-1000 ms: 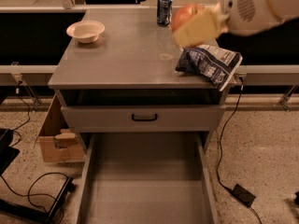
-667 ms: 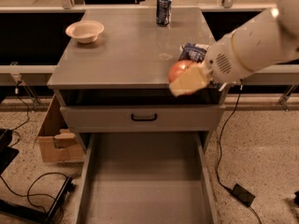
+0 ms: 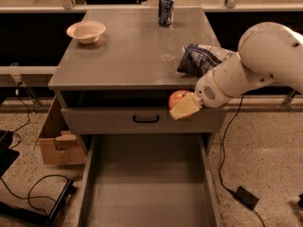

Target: Place apple into middle drawer

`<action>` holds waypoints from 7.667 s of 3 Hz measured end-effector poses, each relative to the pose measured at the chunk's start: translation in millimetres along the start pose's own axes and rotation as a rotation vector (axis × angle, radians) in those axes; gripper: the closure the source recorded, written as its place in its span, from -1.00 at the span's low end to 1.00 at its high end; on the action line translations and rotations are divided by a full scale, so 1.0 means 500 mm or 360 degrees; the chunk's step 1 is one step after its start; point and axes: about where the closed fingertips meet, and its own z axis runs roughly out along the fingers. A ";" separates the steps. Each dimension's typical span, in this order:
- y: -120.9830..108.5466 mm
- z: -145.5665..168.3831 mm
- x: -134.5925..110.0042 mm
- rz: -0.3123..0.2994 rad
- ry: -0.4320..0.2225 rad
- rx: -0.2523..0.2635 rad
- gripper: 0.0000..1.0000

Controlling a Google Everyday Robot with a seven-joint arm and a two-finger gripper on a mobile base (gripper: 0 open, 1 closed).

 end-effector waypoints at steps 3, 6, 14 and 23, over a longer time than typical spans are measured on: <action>0.089 0.170 0.235 -0.0092 -0.0159 -0.0014 1.00; 0.097 0.472 0.408 0.0296 -0.0424 -0.0090 1.00; 0.063 0.862 0.352 -0.0290 -0.0315 0.0007 0.18; 0.059 0.379 0.282 -0.0734 -0.0312 -0.0143 -1.00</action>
Offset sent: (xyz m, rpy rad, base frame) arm -0.0862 0.0000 -0.1463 0.0471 -0.2048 0.0463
